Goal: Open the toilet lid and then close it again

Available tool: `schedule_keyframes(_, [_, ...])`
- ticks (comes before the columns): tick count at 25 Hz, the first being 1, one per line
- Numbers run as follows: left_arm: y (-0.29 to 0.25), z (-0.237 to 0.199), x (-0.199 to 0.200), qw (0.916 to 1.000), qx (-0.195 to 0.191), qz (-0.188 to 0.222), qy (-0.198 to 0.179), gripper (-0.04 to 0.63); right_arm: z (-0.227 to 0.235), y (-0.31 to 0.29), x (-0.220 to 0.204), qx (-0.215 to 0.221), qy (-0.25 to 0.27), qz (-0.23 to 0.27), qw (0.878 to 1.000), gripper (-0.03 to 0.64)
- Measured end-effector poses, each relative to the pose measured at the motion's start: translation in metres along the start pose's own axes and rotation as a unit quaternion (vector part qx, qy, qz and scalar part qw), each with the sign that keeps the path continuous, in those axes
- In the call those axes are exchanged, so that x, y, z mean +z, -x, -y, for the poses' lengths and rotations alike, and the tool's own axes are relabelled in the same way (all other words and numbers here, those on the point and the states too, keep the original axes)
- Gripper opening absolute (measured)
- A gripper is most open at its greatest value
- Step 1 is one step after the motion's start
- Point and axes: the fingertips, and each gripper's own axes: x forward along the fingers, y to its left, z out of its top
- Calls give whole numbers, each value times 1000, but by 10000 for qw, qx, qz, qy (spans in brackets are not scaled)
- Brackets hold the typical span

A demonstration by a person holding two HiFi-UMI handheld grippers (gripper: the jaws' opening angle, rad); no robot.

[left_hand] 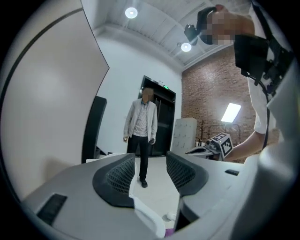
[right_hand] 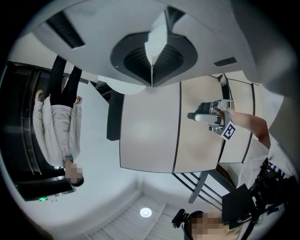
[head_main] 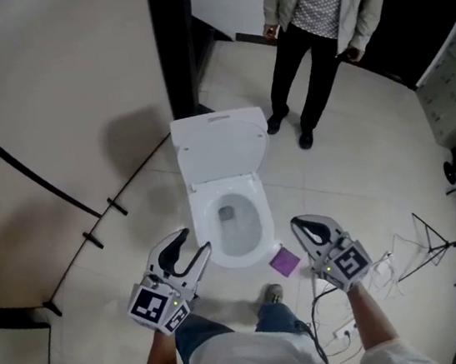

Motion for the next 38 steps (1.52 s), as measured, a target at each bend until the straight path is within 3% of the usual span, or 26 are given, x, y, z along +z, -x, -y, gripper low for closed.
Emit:
schedule_keyframes(4, [-34,44,-9,9985,518,92,160,204,68,21,-25,402,71,-237,9989,45])
schedule_keyframes(9, [-67,63,-15,9973,709,205,-3,204,126,4,-53,684,414,-553,9953,139])
schedule_keyframes(17, [-111,55,-40,9985,535,0,-142,204,203,-99,-84,968,418,-846,9908,192])
schedule_keyframes(24, [-119,41,-60,9972,739,-39,-145,204,257,-215,-85,1099,558,-1056,9867,216])
schedule_keyframes(33, [-110,26,-88,9946,1002,-261,32,204,267,-292,-99,1447,524,-1489,9768,212])
schedule_keyframes(35, [-113,21,-92,9945,1003,-282,44,204,268,-297,-103,1509,698,-1542,9740,83])
schedule_keyframes(38, [-112,21,-95,9949,975,-266,39,204,261,-288,-102,1651,1278,-1664,9637,48])
